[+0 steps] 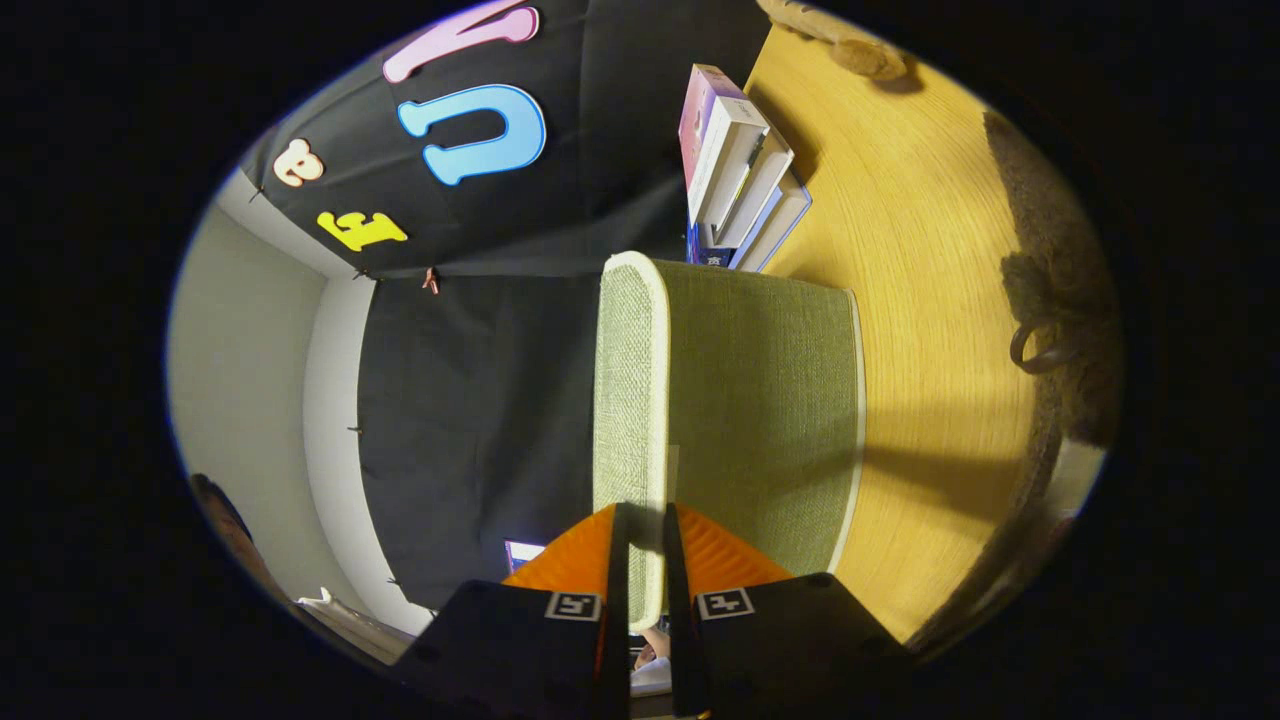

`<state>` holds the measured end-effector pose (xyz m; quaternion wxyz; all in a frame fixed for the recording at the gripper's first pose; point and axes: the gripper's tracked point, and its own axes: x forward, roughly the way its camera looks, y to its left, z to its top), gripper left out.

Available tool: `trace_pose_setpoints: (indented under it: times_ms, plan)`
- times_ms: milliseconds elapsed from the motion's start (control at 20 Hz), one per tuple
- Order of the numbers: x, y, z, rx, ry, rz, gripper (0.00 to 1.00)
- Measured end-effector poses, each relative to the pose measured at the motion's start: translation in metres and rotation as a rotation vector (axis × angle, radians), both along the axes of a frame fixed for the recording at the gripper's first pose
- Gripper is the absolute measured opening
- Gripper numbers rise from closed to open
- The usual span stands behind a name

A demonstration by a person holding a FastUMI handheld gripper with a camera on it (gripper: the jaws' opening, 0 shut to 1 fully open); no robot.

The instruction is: Open the storage box then place both shoes into the box .Put the left shoe in first, then the right shoe, with the right side of both shoes facing outward in a uniform manner.

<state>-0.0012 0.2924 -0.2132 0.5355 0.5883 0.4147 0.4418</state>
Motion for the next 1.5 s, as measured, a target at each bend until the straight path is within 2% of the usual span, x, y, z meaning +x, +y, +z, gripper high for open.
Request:
trace_pose_setpoints:
  times_ms: [100,350,600,700,800,1000,1250,1500]
  plan:
    - [-0.004,-0.004,0.009,0.02,-0.031,-0.002,0.15]
    - [0.003,-0.008,0.039,0.024,-0.084,-0.055,0.16]
    - [0.005,0.001,0.075,0.026,-0.129,-0.068,0.16]
    - [0.008,0.007,0.06,-0.06,-0.146,-0.065,0.16]
    - [0.007,0.009,0.058,-0.063,-0.125,-0.059,0.16]
    - [0.017,0.003,0.105,0.025,-0.153,-0.119,0.16]
    - [0.024,0.026,0.174,0.06,-0.246,-0.131,0.15]
    - [0.028,0.075,0.226,0.038,-0.328,-0.116,0.16]
